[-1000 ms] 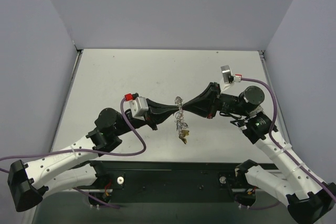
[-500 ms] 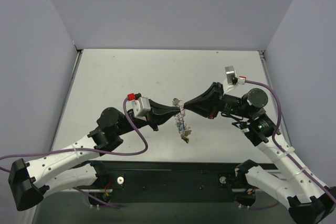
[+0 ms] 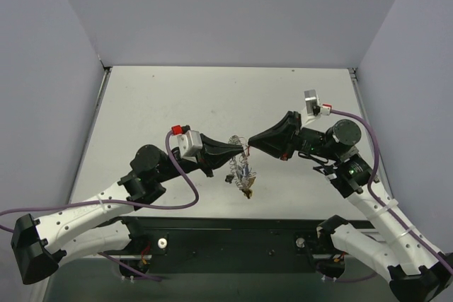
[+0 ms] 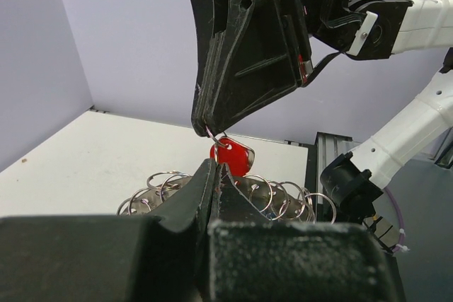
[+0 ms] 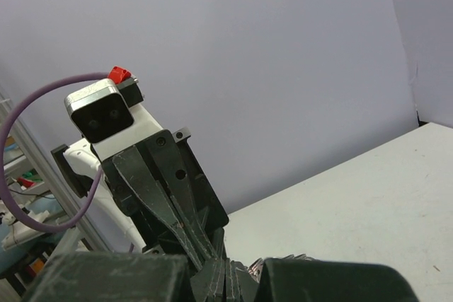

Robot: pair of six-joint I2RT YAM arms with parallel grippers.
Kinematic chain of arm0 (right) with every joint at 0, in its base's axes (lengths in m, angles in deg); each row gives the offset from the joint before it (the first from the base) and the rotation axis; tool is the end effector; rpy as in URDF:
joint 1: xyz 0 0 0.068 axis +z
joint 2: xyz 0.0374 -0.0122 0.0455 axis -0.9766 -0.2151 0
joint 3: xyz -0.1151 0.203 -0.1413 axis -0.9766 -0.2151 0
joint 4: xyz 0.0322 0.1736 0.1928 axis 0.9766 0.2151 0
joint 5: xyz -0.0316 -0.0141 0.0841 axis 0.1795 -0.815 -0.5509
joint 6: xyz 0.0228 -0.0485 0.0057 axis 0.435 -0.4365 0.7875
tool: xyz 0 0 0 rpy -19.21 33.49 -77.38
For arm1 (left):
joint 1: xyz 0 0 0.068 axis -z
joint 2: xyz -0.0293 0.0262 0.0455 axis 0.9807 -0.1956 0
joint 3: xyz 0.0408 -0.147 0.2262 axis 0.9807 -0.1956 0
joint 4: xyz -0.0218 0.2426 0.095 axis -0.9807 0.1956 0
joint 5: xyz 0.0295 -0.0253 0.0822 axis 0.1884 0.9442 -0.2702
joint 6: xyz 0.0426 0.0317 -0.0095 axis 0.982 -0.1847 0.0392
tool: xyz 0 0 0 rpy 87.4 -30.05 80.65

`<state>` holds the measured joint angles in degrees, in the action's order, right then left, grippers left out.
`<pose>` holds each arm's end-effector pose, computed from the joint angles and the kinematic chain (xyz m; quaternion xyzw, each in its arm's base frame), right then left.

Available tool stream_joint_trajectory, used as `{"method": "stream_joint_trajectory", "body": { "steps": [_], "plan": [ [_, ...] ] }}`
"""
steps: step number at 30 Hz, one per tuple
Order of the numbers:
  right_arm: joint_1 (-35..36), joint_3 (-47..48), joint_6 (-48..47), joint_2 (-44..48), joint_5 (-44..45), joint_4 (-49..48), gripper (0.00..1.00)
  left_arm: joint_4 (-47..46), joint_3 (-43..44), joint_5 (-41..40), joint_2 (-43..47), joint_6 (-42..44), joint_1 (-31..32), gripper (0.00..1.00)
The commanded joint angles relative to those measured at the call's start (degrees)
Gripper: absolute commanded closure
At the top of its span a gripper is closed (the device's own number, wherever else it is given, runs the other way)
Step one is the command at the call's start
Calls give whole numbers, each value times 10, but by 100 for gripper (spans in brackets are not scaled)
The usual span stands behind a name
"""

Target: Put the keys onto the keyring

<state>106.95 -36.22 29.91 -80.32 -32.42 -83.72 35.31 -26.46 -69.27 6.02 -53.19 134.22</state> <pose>0.1398 0.1108 0.4076 -0.3624 0.4940 0.5807 0.5361 0.1127 -0.1836 0.3659 0.3532 0.4734 -0.4979 0.6350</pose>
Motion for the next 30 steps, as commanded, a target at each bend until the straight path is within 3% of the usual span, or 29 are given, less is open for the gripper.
{"method": "stream_joint_trajectory", "body": {
  "steps": [1, 16, 23, 30],
  "plan": [
    [3, 9, -35, 13, 23, -8, 100, -73, 30, 24, 22, -21, 2, 100],
    [3, 15, -44, 28, 25, 6, 100, -64, 37, -8, 15, -28, 2, 100],
    [3, 25, -49, 38, 17, 9, 100, -41, 43, -99, 8, -60, 3, 100],
    [4, 21, -38, 24, 9, -21, 100, -44, 54, -94, -11, -80, 3, 100]
  ]
}}
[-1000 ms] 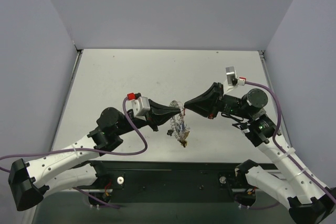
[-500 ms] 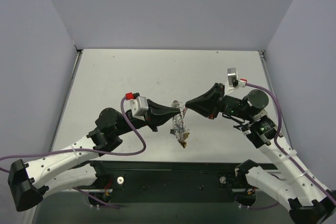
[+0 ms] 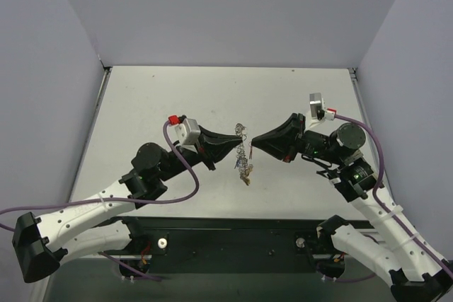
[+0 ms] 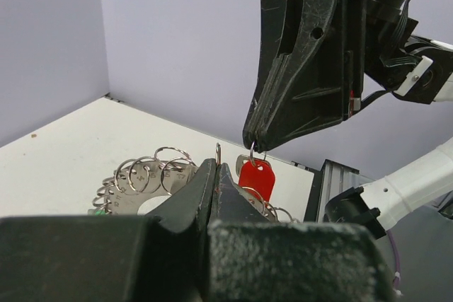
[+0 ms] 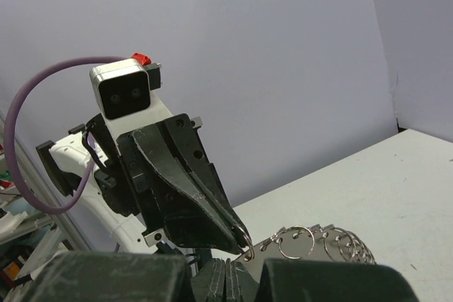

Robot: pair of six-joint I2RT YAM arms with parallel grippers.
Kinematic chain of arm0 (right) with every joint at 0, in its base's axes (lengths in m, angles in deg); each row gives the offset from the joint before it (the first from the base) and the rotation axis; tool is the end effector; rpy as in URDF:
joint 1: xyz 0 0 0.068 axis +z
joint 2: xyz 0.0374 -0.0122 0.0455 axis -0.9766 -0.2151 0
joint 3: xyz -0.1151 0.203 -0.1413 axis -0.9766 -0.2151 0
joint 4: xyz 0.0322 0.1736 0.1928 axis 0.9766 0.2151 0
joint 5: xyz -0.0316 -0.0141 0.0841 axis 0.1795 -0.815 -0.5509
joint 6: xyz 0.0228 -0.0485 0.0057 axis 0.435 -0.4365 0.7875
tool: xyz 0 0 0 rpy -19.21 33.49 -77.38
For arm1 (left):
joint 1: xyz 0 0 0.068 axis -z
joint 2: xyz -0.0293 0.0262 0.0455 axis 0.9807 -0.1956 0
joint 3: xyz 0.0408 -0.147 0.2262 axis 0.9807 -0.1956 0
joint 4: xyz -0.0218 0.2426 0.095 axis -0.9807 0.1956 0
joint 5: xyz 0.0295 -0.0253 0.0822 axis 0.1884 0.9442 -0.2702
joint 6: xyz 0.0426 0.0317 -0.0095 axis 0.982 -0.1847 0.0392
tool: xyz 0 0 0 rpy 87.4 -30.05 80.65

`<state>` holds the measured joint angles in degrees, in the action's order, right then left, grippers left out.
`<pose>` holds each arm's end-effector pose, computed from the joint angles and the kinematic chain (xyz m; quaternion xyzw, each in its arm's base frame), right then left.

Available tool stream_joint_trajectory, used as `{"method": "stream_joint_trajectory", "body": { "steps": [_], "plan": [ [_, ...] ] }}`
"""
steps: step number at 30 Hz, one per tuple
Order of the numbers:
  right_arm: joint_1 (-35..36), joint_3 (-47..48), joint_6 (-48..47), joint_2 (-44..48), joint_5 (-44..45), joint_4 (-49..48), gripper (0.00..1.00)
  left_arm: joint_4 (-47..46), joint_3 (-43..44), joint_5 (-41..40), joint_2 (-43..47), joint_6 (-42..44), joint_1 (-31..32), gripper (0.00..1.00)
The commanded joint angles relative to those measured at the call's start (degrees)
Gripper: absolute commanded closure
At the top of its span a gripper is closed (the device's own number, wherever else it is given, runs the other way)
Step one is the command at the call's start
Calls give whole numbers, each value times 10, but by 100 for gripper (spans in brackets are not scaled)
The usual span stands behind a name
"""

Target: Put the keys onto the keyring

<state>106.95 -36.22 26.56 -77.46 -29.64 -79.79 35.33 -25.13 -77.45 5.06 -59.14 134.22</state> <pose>0.1308 0.1045 0.4096 -0.3564 0.4964 0.5589 0.5605 0.1192 -0.1845 0.3712 0.2756 0.5143 -0.5010 0.6392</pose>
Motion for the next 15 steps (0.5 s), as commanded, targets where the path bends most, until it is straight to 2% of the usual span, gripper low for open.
{"method": "stream_joint_trajectory", "body": {
  "steps": [1, 15],
  "plan": [
    [3, 21, -5, -7, -20, -62, 100, -44, 41, -13, -3, -21, 2, 100],
    [4, 25, -6, -32, -6, -102, 100, -40, 50, 12, -12, -18, 2, 100]
  ]
}}
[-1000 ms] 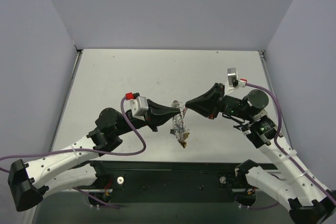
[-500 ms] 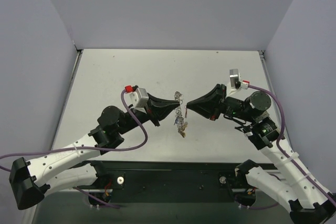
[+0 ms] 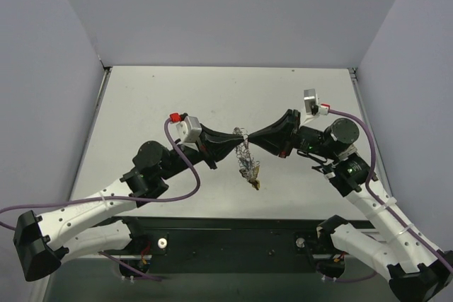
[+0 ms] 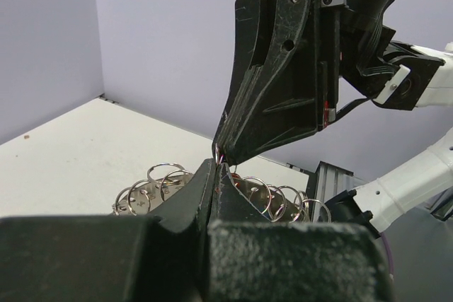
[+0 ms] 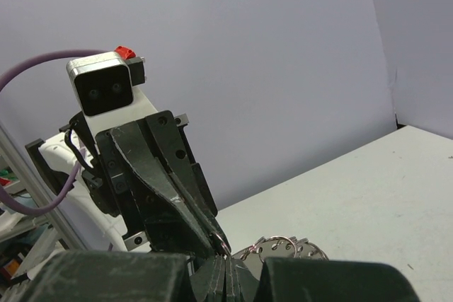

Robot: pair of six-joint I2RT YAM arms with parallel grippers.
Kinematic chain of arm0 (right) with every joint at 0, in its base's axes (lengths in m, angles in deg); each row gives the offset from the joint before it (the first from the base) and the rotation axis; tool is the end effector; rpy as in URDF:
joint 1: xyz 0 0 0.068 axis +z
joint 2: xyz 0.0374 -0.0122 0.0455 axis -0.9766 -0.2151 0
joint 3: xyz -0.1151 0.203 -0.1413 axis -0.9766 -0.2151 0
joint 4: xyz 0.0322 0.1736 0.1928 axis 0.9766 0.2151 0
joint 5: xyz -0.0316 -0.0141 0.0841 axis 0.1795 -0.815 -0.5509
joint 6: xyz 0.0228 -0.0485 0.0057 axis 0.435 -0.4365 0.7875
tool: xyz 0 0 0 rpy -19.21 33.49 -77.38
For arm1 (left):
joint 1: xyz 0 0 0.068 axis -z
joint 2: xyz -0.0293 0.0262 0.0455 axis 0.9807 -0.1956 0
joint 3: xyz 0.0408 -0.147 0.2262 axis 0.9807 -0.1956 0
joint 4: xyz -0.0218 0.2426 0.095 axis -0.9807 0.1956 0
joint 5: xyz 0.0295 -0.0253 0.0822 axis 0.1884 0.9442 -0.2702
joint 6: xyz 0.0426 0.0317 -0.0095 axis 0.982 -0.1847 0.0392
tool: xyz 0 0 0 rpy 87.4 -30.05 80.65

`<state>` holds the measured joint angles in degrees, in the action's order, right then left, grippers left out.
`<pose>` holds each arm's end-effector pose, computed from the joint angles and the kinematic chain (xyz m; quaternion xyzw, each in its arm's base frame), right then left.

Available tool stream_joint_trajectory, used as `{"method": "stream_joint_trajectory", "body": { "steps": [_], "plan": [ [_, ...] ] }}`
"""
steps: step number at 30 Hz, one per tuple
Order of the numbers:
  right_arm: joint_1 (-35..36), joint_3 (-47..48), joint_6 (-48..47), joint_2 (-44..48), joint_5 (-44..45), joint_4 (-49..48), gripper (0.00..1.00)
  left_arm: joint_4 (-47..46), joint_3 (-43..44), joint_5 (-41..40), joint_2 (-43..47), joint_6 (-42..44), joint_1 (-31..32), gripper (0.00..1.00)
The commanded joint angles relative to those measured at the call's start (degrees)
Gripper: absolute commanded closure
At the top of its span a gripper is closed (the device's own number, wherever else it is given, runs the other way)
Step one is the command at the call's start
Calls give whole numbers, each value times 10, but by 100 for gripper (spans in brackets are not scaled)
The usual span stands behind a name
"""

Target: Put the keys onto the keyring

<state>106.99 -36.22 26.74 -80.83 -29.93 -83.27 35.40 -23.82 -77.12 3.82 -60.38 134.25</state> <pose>0.1437 0.1120 0.4060 -0.3579 0.4955 0.5607 0.5586 0.1216 -0.1885 0.3749 0.2723 0.5162 -0.5093 0.6324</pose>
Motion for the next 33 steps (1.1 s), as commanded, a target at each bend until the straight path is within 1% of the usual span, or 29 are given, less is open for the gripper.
{"method": "stream_joint_trajectory", "body": {
  "steps": [1, 33],
  "plan": [
    [4, 25, -8, 0, -2, -69, 100, -41, 37, 10, -1, -6, 2, 100],
    [3, 24, -24, 11, 29, -60, 100, -48, 28, 27, 6, -6, 2, 100]
  ]
}}
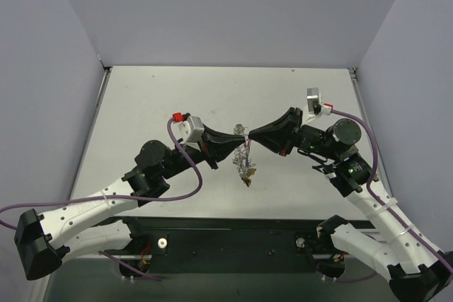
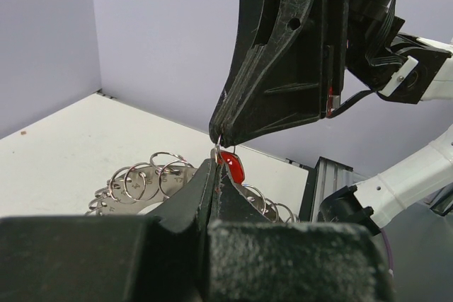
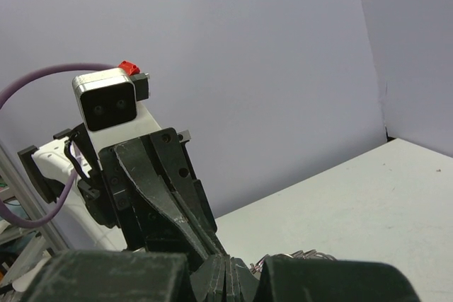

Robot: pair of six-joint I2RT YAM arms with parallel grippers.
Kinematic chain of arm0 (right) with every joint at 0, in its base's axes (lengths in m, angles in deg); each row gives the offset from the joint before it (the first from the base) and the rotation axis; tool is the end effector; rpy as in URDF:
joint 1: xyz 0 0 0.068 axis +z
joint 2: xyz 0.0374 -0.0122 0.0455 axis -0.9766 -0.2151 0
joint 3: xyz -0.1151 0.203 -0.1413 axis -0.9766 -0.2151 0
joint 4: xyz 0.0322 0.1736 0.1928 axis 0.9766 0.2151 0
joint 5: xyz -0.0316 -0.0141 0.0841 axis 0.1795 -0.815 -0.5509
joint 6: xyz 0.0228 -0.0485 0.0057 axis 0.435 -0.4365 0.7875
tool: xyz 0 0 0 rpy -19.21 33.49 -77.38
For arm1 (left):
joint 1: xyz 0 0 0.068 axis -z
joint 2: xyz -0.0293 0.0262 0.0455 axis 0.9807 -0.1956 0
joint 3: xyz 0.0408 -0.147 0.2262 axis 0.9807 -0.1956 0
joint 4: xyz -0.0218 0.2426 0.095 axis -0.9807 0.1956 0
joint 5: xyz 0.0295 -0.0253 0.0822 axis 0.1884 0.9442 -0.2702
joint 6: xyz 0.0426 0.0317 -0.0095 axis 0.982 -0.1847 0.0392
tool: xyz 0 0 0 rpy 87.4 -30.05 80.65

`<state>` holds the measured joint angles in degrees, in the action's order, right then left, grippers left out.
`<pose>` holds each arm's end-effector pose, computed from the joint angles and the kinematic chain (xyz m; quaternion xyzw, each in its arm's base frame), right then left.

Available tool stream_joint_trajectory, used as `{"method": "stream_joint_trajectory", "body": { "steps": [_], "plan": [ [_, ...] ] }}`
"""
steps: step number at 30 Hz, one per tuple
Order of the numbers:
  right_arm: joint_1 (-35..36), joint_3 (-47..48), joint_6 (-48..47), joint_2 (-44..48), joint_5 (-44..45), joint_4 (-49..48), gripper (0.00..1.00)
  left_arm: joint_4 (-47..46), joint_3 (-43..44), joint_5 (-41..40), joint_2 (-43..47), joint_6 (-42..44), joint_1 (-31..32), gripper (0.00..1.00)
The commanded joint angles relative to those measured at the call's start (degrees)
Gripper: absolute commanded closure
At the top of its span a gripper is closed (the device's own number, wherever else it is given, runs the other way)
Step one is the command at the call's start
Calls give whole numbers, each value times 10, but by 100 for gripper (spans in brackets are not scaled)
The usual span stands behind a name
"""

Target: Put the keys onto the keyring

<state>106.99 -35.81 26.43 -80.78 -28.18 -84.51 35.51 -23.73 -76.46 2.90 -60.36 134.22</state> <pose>0.1431 0.1109 0.4108 -0.3507 0.4868 0.5539 0.5773 0.1237 -0.1920 0.3719 0.2784 0.5206 -0.5093 0.6261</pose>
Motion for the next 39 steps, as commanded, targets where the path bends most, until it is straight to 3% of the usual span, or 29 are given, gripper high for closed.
{"method": "stream_joint_trajectory", "body": {
  "steps": [1, 39],
  "plan": [
    [3, 19, -23, 11, 15, -46, 100, -48, 27, 22, 16, -5, 2, 100],
    [4, 12, -60, 21, 47, 9, 100, -103, 24, 6, 17, -43, 2, 100]
  ]
}}
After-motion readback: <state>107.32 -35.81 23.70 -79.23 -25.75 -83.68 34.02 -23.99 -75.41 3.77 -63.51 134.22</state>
